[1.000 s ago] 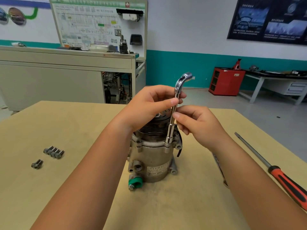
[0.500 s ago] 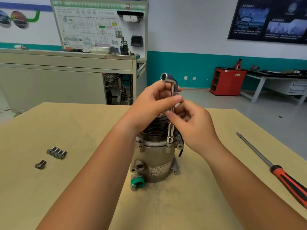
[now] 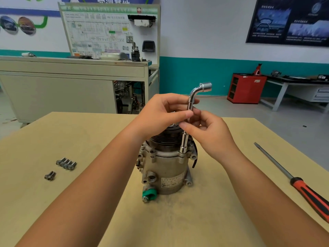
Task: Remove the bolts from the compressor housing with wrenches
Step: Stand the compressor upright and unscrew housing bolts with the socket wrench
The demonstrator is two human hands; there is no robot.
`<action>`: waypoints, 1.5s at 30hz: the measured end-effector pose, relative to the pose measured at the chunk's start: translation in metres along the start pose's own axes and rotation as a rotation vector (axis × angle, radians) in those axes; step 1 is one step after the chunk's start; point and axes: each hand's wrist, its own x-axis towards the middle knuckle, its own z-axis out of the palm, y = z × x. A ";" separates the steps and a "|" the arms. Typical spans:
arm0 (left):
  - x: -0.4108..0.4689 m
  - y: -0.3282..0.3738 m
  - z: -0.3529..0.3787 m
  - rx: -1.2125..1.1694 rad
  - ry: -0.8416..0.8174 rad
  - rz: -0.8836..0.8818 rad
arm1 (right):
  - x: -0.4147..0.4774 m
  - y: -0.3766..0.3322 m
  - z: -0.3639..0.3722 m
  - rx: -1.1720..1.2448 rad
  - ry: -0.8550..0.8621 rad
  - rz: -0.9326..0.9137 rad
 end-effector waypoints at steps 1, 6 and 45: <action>-0.001 -0.003 0.002 0.007 0.059 0.005 | 0.000 -0.001 0.001 -0.021 0.017 0.011; 0.000 -0.005 0.005 0.022 0.158 0.005 | -0.003 -0.002 0.001 -0.049 -0.017 -0.054; -0.004 -0.005 0.003 -0.136 0.057 -0.040 | 0.001 -0.002 0.003 -0.042 -0.012 -0.003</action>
